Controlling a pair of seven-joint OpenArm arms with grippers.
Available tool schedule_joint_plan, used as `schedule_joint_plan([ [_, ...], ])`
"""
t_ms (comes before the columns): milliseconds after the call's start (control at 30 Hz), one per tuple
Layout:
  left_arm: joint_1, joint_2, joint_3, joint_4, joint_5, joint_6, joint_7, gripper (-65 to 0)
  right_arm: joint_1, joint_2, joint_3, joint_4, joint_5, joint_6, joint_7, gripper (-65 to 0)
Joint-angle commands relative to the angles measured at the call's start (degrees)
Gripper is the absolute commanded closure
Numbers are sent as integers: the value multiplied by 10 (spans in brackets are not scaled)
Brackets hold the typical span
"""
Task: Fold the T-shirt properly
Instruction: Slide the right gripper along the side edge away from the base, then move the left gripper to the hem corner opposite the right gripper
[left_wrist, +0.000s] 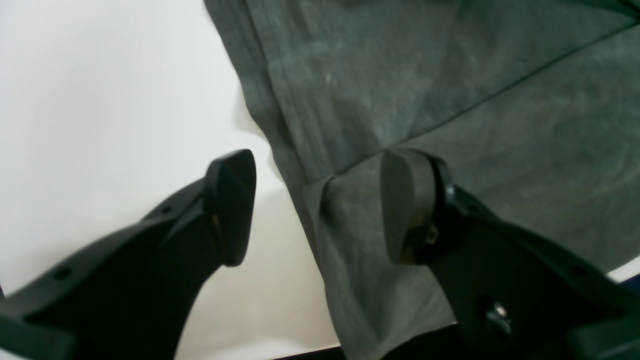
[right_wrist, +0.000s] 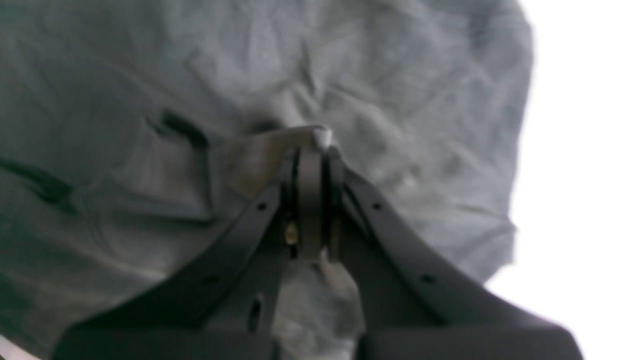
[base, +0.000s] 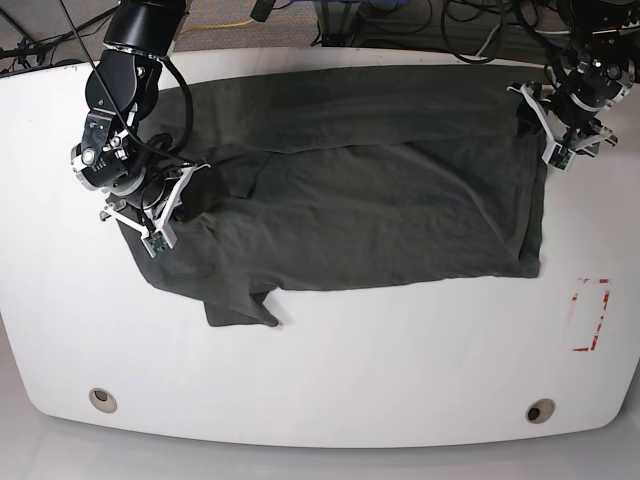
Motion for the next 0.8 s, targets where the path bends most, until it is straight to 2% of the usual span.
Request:
schedule_joint_plan([
  [0, 0, -8, -3, 8, -3, 1, -10, -368, 12, 7, 2, 28, 5, 1, 6, 0],
  [367, 0, -10, -4, 8, -3, 1, -10, -368, 53, 7, 1, -9, 64, 1, 12, 0],
  [767, 1, -10, -4, 8, -3, 1, -10, -368, 99, 7, 1, -106, 72, 1, 57, 0],
])
